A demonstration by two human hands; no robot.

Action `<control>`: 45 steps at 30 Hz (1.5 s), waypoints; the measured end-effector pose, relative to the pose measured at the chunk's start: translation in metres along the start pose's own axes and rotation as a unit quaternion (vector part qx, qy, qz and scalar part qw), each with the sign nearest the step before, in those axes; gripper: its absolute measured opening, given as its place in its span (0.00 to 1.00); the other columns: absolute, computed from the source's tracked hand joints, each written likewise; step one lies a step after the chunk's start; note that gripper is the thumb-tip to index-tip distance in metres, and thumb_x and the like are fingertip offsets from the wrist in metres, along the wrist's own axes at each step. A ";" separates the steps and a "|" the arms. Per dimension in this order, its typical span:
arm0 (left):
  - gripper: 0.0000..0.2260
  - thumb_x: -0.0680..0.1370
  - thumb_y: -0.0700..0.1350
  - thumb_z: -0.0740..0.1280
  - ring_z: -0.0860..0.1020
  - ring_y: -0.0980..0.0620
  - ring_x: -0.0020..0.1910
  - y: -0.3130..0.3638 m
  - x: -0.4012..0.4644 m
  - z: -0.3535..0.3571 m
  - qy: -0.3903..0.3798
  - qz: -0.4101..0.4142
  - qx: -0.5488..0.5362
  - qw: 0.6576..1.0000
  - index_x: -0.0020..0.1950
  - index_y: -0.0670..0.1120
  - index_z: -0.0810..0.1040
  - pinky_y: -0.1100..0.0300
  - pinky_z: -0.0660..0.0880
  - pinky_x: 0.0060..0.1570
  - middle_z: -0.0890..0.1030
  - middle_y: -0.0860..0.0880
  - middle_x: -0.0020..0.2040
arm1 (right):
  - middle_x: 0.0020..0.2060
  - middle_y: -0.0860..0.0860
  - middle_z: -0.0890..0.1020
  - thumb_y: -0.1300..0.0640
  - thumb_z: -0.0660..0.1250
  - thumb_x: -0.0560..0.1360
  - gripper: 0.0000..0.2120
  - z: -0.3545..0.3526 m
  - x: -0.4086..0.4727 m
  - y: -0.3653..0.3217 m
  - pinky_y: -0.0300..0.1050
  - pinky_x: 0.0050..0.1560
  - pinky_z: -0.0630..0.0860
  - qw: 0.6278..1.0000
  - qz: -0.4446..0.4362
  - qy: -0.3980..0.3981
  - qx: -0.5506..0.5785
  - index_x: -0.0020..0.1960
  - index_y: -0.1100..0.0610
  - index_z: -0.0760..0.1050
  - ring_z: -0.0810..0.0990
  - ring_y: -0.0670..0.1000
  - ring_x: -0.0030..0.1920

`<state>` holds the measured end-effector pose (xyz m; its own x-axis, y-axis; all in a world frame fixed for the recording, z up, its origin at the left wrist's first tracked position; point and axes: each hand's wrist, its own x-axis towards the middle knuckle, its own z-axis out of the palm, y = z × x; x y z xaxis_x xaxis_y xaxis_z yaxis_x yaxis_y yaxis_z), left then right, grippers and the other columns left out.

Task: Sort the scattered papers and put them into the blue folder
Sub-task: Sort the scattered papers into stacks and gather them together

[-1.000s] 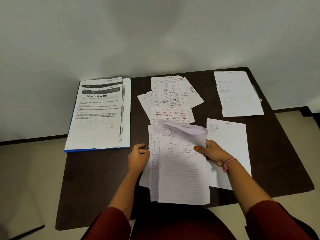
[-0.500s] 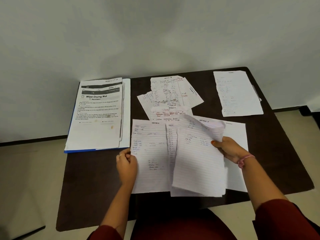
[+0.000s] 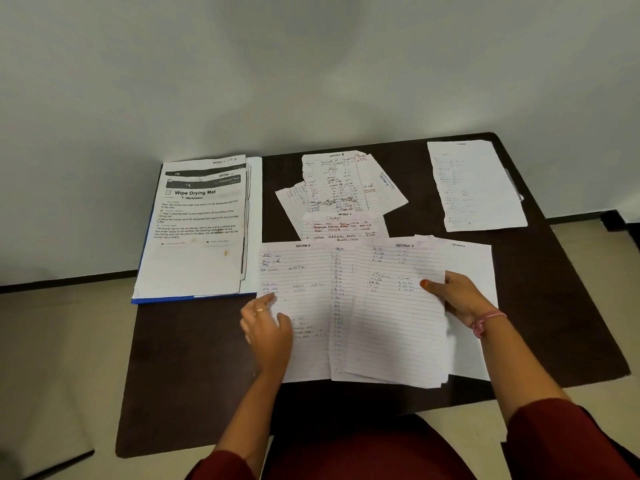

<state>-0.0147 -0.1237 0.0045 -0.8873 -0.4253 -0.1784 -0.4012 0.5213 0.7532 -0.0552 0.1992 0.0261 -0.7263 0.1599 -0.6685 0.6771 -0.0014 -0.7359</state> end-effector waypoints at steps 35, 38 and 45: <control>0.25 0.78 0.47 0.63 0.53 0.46 0.74 0.081 -0.064 0.089 -0.193 0.096 0.202 0.955 0.74 0.47 0.63 0.47 0.56 0.71 0.53 0.45 0.76 | 0.54 0.57 0.81 0.67 0.63 0.77 0.11 -0.125 -0.004 0.011 0.49 0.49 0.77 0.992 0.057 0.065 0.091 0.58 0.60 0.74 0.81 0.54 0.51; 0.25 0.77 0.46 0.64 0.53 0.45 0.75 0.088 -0.065 0.098 -0.175 0.087 0.198 0.961 0.73 0.46 0.64 0.46 0.56 0.71 0.54 0.44 0.76 | 0.52 0.55 0.81 0.66 0.64 0.77 0.12 -0.129 -0.001 0.004 0.45 0.43 0.78 0.992 0.037 0.065 0.097 0.59 0.59 0.74 0.81 0.52 0.49; 0.25 0.77 0.45 0.64 0.52 0.45 0.75 0.105 -0.069 0.117 -0.185 0.097 0.183 0.961 0.73 0.47 0.64 0.45 0.54 0.71 0.53 0.44 0.76 | 0.53 0.54 0.80 0.67 0.63 0.78 0.13 -0.129 0.017 -0.023 0.45 0.45 0.79 0.992 -0.019 0.046 0.115 0.61 0.60 0.73 0.81 0.51 0.49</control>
<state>-0.0222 0.0470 0.0212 -0.9464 -0.0365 -0.3208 -0.2128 0.8178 0.5347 -0.0676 0.3293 0.0459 -0.7302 0.2528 -0.6347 0.5962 -0.2179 -0.7727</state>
